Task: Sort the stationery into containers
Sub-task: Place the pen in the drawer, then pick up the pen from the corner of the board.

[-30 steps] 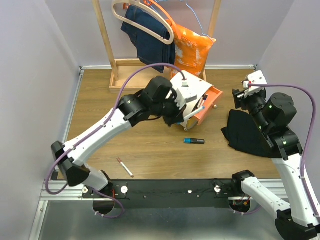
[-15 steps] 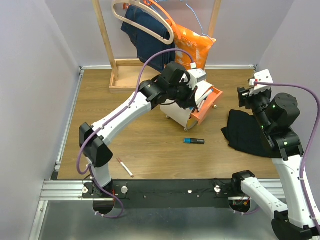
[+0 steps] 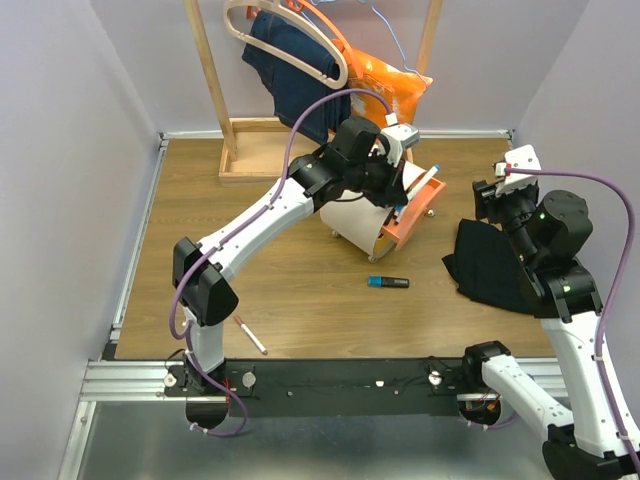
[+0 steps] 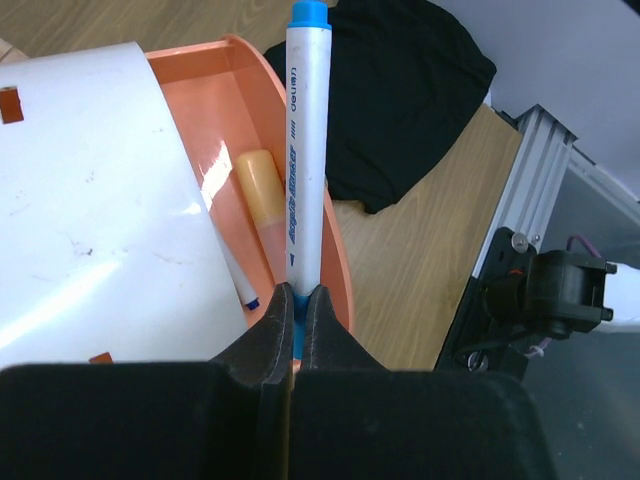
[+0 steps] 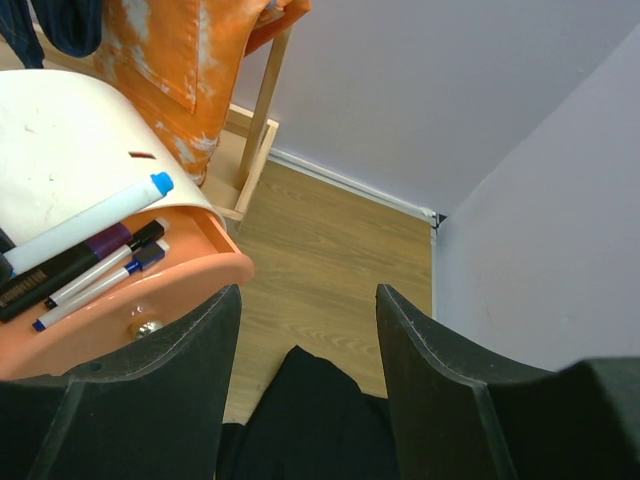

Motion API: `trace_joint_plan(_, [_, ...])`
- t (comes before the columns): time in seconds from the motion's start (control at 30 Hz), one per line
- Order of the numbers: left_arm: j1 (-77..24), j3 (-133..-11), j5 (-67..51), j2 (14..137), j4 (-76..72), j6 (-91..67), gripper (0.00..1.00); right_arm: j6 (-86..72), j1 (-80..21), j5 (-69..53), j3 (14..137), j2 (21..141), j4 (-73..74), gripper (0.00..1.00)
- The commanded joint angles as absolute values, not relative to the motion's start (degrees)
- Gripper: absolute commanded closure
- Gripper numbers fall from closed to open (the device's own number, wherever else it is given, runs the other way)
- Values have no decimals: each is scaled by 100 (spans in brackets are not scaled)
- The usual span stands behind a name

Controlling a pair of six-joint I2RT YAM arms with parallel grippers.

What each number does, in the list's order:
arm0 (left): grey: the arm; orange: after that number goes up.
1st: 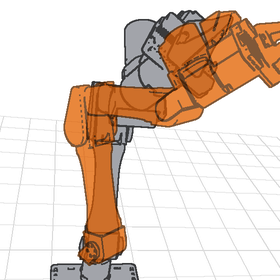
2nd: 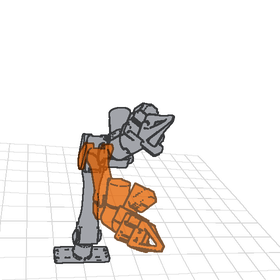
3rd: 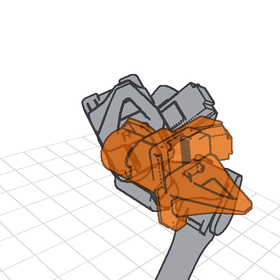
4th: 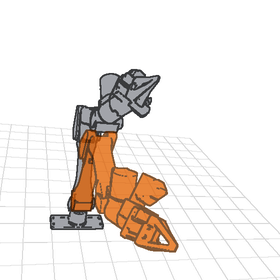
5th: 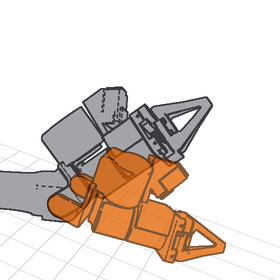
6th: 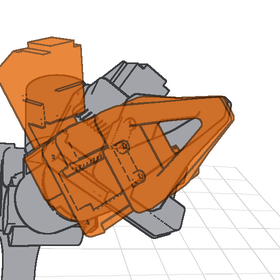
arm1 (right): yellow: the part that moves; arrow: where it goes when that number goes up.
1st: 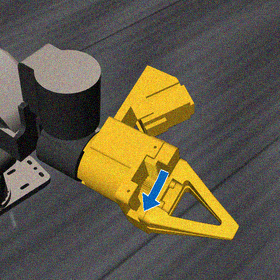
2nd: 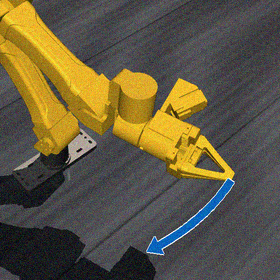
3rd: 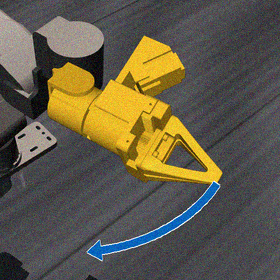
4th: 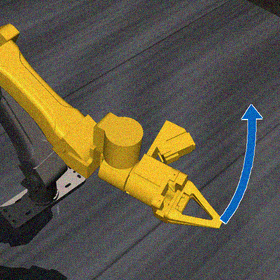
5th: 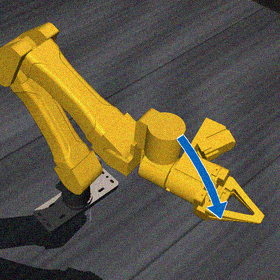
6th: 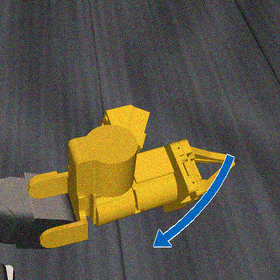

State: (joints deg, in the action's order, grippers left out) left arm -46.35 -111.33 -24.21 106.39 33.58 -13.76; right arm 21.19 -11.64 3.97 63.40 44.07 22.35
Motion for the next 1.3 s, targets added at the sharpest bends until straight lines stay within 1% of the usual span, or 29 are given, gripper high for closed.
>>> trace_joint_plan(0.0, [-4658, -11487, -2435, 10863, 3199, -1591, 100, 2004, -1107, 360, 6214, 4342, 2101, 36])
trace_joint_plan(0.03, [-4658, -11600, -2400, 10924, 3208, -1600, 95, 1995, -1107, 360, 6205, 4342, 2074, 36])
trace_joint_plan(0.07, [-4658, -11662, -2251, 10968, 3217, -1669, 87, 1986, -1099, 360, 6196, 4342, 2066, 36])
trace_joint_plan(0.1, [-4658, -11724, -2102, 10986, 3252, -1713, 77, 1986, -1099, 360, 6179, 4342, 2057, 36])
trace_joint_plan(0.13, [-4658, -11829, -1987, 11030, 3269, -1749, 62, 1986, -1090, 352, 6170, 4342, 2065, 36])
trace_joint_plan(0.17, [-4658, -11882, -1882, 11030, 3278, -1766, 54, 1986, -1090, 352, 6170, 4342, 2057, 36])
trace_joint_plan(0.23, [-4667, -12014, -1863, 11048, 3278, -1749, 46, 1978, -1072, 360, 6153, 4342, 2057, 36])
trace_joint_plan(0.3, [-4667, -12067, -1854, 11022, 3270, -1714, 43, 1978, -1063, 369, 6161, 4342, 2065, 36])
trace_joint_plan(0.33, [-4667, -12093, -1846, 10969, 3278, -1696, 39, 1978, -1055, 369, 6161, 4342, 2065, 36])
trace_joint_plan(0.5, [-4685, -12138, -1872, 10679, 3339, -1486, 33, 1978, -1055, 343, 6152, 4359, 2065, 36])
trace_joint_plan(0.6, [-4676, -11963, -1767, 10188, 3638, -933, 30, 1986, -1055, 203, 6144, 4342, 2188, 36])
trace_joint_plan(0.7, [-4501, -11156, -1600, 9407, 4147, -433, 27, 2013, -1055, 18, 6144, 4307, 2434, 34])
trace_joint_plan(0.73, [-4378, -10527, -1600, 8961, 4505, -170, 27, 2039, -1055, -183, 6152, 4307, 2539, 34])
trace_joint_plan(0.77, [-4316, -10190, -1661, 8756, 4744, 233, 28, 2056, -1055, -315, 6170, 4307, 2592, 33])
trace_joint_plan(0.8, [-4246, -9899, -1679, 8571, 5059, 1203, 27, 2065, -1055, -377, 6179, 4307, 2654, 33])
trace_joint_plan(0.83, [-4115, -9340, -1757, 8239, 5741, 1691, 28, 2074, -1055, -430, 6196, 4315, 2767, 33])
trace_joint_plan(0.87, [-3861, -9012, -1880, 8053, 6070, 2410, 28, 2083, -1055, -535, 6196, 4315, 2812, 32])
trace_joint_plan(0.9, [-3676, -8661, -2046, 7859, 6343, 3618, 28, 2083, -1055, -597, 6188, 4307, 2865, 31])
trace_joint_plan(0.93, [-3482, -7961, -2152, 7405, 6824, 4395, 28, 2092, -1046, -659, 6179, 4307, 2891, 30])
trace_joint_plan(0.97, [-3028, -7615, -2301, 7166, 7055, 5143, 28, 2144, -1046, -842, 6170, 4324, 2987, 29])
trace_joint_plan(1.0, [-2841, -7281, -2338, 6928, 7232, 5812, 27, 2153, -1046, -931, 6144, 4316, 3023, 29])
trace_joint_plan(1.03, [-2708, -6686, -2303, 6534, 7486, 7167, 27, 2162, -1046, -1027, 6144, 4333, 3041, 28])
trace_joint_plan(1.1, [-2488, -6146, -2180, 6224, 7698, 8440, 28, 2145, -1037, -1204, 6100, 4368, 3067, 27])
trace_joint_plan(1.13, [-2487, -5674, -2049, 5996, 7734, 9186, 30, 2136, -1046, -1239, 6100, 4394, 3059, 27])
trace_joint_plan(1.27, [-2479, -4853, -2127, 5810, 7682, 10227, 34, 2144, -1037, -1371, 6073, 4473, 3041, 26])
